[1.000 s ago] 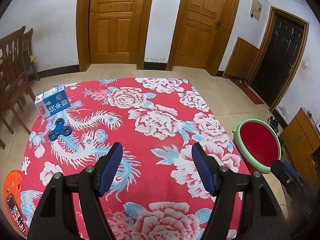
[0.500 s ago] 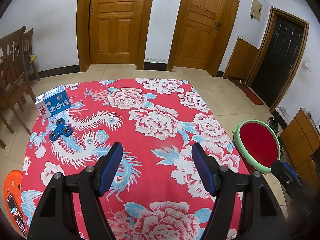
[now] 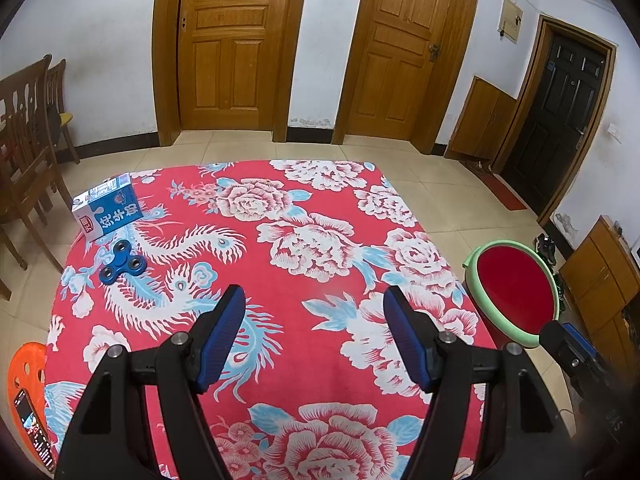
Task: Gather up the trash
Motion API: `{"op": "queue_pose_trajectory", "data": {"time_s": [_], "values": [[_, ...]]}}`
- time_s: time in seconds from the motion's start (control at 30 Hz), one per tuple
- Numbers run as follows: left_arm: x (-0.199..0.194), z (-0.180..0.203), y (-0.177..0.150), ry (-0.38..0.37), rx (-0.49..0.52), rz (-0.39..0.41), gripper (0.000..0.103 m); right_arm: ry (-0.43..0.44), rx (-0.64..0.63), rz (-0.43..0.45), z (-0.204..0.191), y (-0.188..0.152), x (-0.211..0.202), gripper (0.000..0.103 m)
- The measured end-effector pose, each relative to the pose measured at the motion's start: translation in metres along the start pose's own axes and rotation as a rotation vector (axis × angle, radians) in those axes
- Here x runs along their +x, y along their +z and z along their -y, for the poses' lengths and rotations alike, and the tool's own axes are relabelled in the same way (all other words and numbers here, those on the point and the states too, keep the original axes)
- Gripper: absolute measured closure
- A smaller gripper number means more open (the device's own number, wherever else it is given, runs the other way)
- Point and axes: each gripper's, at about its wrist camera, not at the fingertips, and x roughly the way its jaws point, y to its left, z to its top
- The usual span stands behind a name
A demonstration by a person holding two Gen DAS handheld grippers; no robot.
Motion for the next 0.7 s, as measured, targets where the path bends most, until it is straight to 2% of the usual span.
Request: {"op": "queue_pose_trajectory", "data": {"time_s": [0.7], "values": [[-0.0010,-0.0004,0.0007,-0.001,0.001,0.001,0.032,0.000,-0.003,0.003,-0.0009,-0.0011,-0.0003,0.015]]}}
